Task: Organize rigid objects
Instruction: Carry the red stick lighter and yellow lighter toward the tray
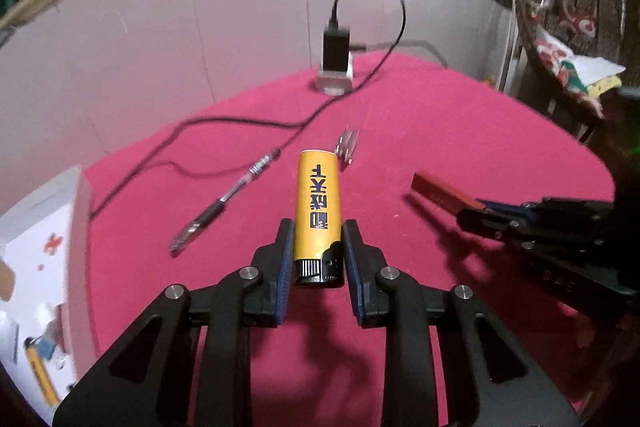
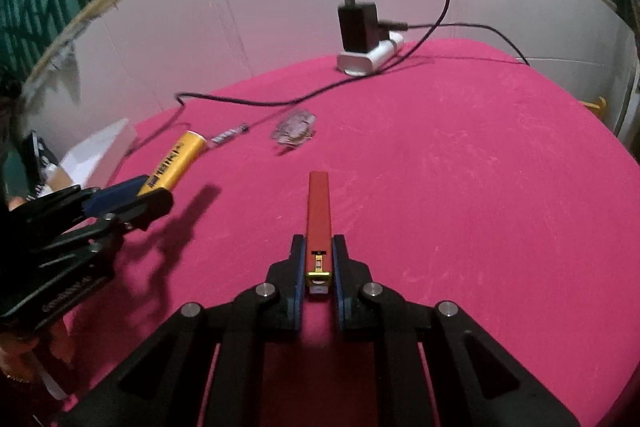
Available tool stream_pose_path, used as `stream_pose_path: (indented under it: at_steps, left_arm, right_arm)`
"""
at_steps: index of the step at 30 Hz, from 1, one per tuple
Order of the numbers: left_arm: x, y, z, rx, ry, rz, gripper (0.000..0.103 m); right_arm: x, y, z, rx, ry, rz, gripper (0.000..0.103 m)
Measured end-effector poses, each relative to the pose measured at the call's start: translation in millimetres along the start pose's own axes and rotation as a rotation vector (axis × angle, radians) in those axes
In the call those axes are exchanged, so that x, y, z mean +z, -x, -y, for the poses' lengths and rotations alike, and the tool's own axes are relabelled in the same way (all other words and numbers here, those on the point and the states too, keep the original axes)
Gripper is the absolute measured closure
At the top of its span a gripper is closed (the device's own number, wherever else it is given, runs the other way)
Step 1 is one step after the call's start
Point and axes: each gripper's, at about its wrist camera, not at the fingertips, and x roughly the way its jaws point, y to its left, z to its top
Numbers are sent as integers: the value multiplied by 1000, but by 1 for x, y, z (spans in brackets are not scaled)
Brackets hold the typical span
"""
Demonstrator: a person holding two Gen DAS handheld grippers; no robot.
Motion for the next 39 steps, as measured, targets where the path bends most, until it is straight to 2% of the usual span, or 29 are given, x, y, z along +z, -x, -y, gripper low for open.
stream_pose_path:
  at_steps: [3, 10, 20, 31, 39]
  left_arm:
    - [1, 25, -2, -4, 12, 43, 79]
    - [-5, 74, -27, 74, 38, 104, 79]
    - [-19, 126, -66, 144, 126, 166, 80]
    - [-28, 161, -99, 178, 203, 224, 80]
    - [-34, 167, -115, 188, 243, 234, 80]
  right_arm:
    - [1, 15, -6, 24, -6, 32, 93]
    - [11, 52, -35, 63, 35, 122, 93]
    - [22, 63, -72, 103, 84, 162, 93]
    - [28, 76, -97, 117, 134, 184, 93]
    - [30, 78, -117, 134, 177, 187, 93]
